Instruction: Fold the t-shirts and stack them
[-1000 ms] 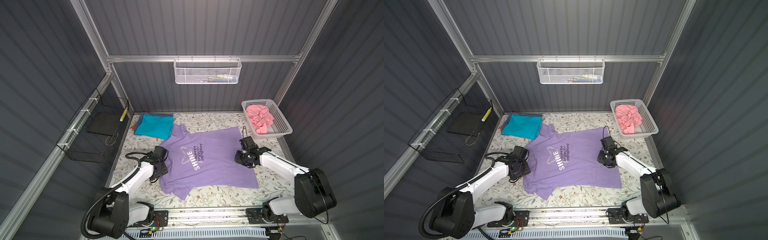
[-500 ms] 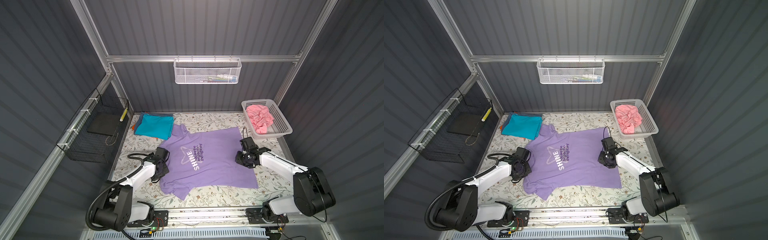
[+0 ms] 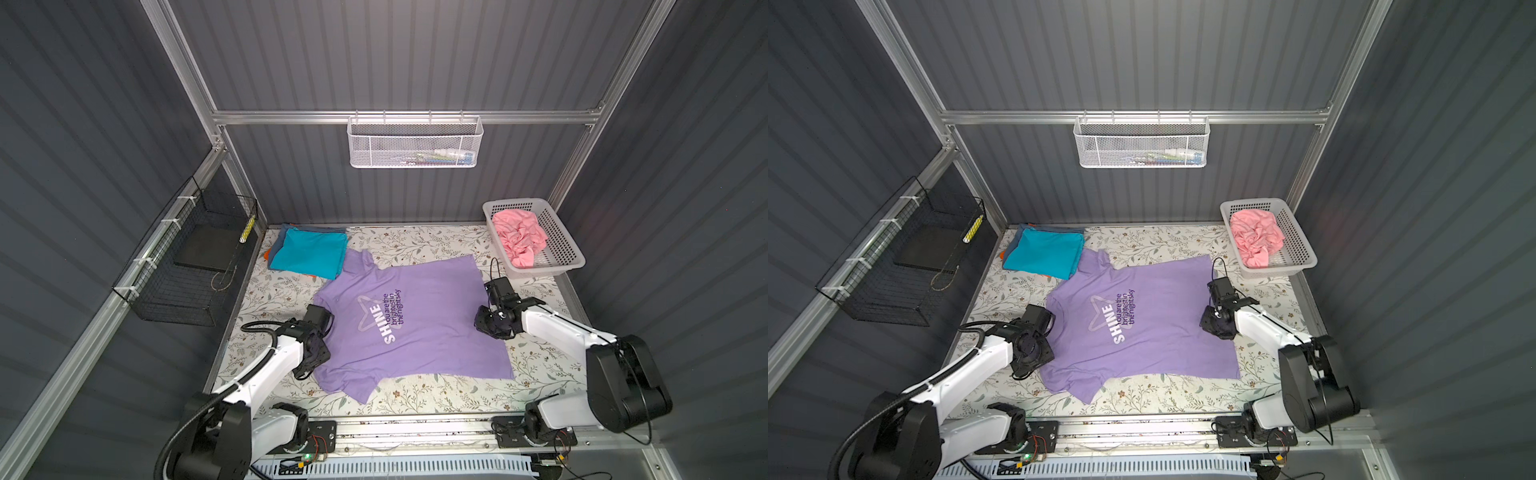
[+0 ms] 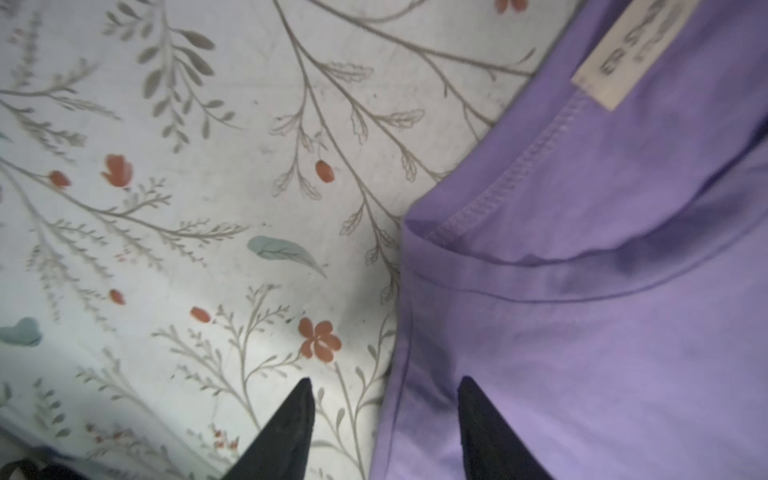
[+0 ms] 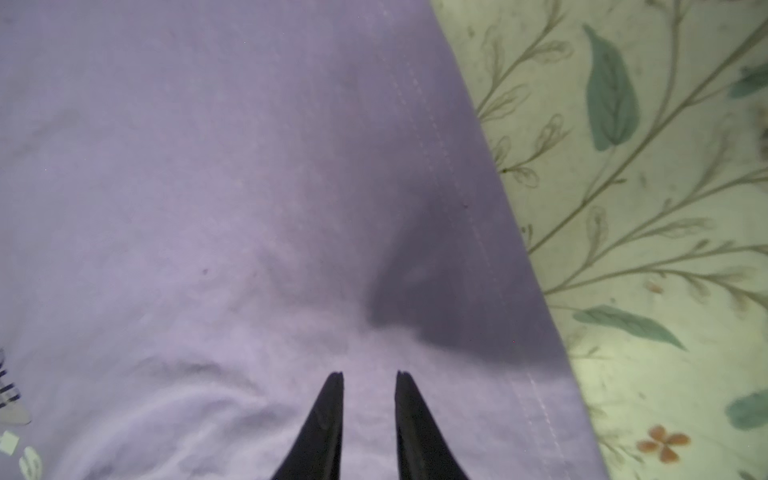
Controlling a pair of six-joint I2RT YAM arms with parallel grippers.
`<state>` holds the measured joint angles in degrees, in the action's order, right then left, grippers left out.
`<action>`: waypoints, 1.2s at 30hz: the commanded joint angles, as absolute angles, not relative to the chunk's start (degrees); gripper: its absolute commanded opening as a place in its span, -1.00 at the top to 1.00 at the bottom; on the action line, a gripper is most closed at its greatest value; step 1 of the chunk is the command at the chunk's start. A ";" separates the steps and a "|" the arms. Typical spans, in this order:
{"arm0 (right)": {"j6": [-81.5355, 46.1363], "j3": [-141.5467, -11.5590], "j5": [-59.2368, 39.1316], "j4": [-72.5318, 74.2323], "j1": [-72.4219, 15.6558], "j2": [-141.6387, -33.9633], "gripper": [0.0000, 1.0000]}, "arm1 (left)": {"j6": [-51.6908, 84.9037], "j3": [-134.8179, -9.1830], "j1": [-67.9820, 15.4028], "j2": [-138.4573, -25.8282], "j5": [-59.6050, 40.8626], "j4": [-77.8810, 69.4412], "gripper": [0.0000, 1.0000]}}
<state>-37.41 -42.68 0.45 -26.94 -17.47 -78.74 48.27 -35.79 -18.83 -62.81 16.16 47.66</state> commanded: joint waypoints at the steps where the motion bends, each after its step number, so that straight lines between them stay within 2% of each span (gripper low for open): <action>1: -33.76 -44.27 4.79 -32.63 -24.60 -74.08 0.52 | 49.60 -40.95 -21.95 -57.22 18.06 56.35 -0.05; 4: -27.04 -47.47 5.36 -32.86 -39.11 -74.09 0.55 | 49.93 -41.65 -22.24 -55.84 17.97 59.62 -0.01; 8: -18.75 -50.86 5.43 -28.84 -56.75 -77.98 0.56 | 50.18 -38.83 -22.32 -56.08 15.26 53.58 0.04; 13: -15.19 -55.70 3.68 -22.56 -69.39 -86.36 0.53 | 50.61 -34.39 -22.24 -61.56 12.28 40.45 0.11; 19: -8.16 -64.11 0.48 -18.11 -76.29 -96.70 0.24 | 50.55 -33.63 -21.41 -72.31 9.93 30.57 0.21; 25: -1.29 -70.31 -2.38 -18.15 -79.72 -103.96 0.21 | 48.84 -33.18 -17.42 -81.82 5.36 21.67 0.31; 31: 1.67 -75.85 -5.61 -20.93 -80.55 -110.82 0.11 | 47.46 -35.60 -15.07 -88.95 1.21 17.79 0.39; 36: 3.40 -80.38 -2.19 -20.98 -80.60 -116.30 0.09 | 46.81 -36.54 -15.12 -90.35 -0.35 17.56 0.41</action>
